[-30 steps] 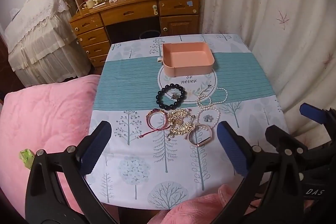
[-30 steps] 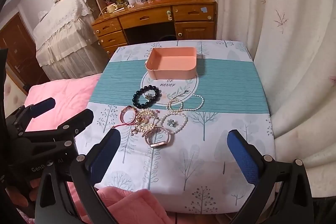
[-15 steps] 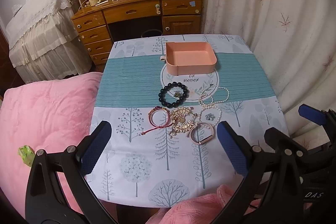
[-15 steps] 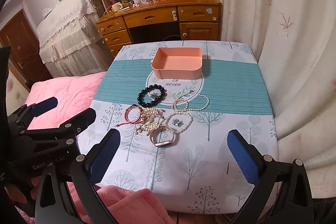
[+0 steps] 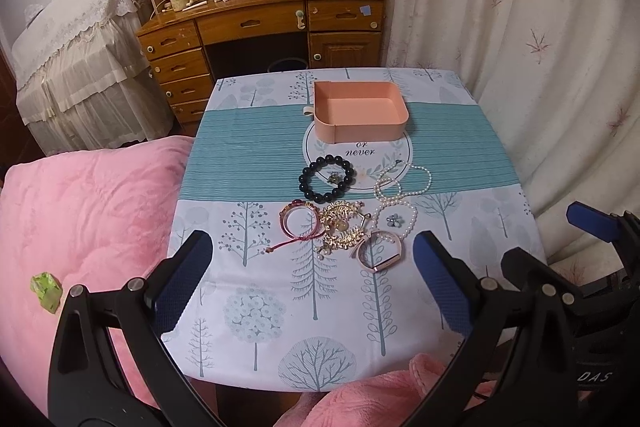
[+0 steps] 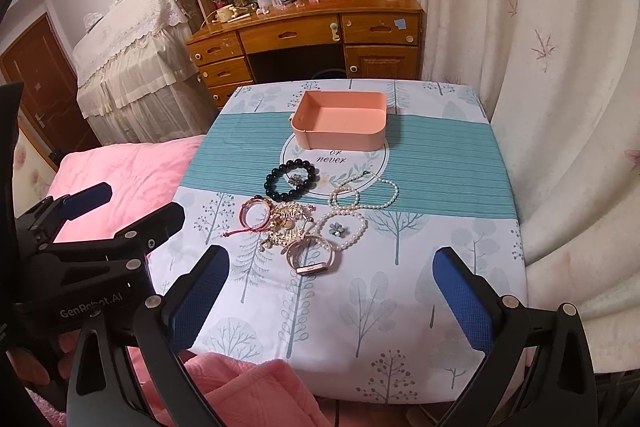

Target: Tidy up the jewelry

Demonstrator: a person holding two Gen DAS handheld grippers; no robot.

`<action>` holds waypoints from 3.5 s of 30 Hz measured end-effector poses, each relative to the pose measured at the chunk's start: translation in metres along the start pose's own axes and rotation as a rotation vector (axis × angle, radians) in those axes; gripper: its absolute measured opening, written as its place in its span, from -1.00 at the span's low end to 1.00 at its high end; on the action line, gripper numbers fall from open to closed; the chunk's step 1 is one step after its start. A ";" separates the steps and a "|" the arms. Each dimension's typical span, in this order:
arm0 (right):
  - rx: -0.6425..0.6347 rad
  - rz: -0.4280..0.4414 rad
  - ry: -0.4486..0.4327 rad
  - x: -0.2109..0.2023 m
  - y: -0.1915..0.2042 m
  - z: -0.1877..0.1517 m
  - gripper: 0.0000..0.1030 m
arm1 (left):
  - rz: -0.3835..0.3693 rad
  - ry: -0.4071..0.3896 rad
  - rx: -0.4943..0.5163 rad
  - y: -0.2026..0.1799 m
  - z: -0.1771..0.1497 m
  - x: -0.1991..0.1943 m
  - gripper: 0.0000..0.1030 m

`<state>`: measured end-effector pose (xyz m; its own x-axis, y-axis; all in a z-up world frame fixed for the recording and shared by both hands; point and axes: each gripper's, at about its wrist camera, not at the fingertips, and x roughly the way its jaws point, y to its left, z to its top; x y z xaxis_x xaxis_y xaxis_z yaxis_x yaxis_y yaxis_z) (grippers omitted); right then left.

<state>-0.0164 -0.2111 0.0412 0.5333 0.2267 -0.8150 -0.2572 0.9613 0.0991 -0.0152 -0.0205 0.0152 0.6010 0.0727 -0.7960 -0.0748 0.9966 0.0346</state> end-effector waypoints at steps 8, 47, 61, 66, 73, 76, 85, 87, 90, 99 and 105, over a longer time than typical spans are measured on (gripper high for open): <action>-0.018 0.007 -0.007 -0.008 -0.002 -0.006 1.00 | 0.012 0.004 -0.009 -0.006 0.001 -0.013 0.94; -0.009 0.020 -0.007 -0.024 -0.003 -0.012 1.00 | -0.003 0.016 -0.004 -0.006 -0.008 -0.007 0.94; 0.035 0.014 -0.036 -0.013 0.003 -0.012 1.00 | 0.024 -0.024 0.064 0.004 -0.012 -0.013 0.94; 0.053 -0.020 -0.127 -0.010 0.015 -0.019 1.00 | 0.058 -0.033 0.104 0.016 -0.023 -0.005 0.94; 0.013 -0.161 -0.076 0.038 0.044 -0.047 1.00 | -0.069 0.121 0.178 0.036 -0.055 0.059 0.94; -0.071 -0.217 -0.047 0.069 0.061 -0.066 1.00 | -0.073 0.136 0.200 0.043 -0.062 0.090 0.94; -0.377 -0.303 -0.018 0.174 0.111 -0.115 1.00 | -0.120 0.100 0.148 0.061 -0.044 0.180 0.94; -0.418 -0.357 -0.016 0.201 0.116 -0.119 1.00 | -0.128 0.103 0.116 0.064 -0.038 0.204 0.93; -0.435 -0.356 -0.004 0.232 0.114 -0.119 1.00 | -0.131 0.123 0.055 0.068 -0.031 0.236 0.92; -0.324 -0.239 0.045 0.267 0.077 -0.107 0.90 | -0.128 0.194 0.045 0.061 -0.034 0.282 0.83; -0.245 -0.128 0.098 0.275 0.056 -0.093 0.24 | -0.136 0.177 0.097 0.046 -0.026 0.291 0.55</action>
<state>0.0409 -0.1099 -0.2304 0.4968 0.0780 -0.8643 -0.3858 0.9120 -0.1395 0.1356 0.0457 -0.2301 0.4503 -0.0618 -0.8907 0.0795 0.9964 -0.0289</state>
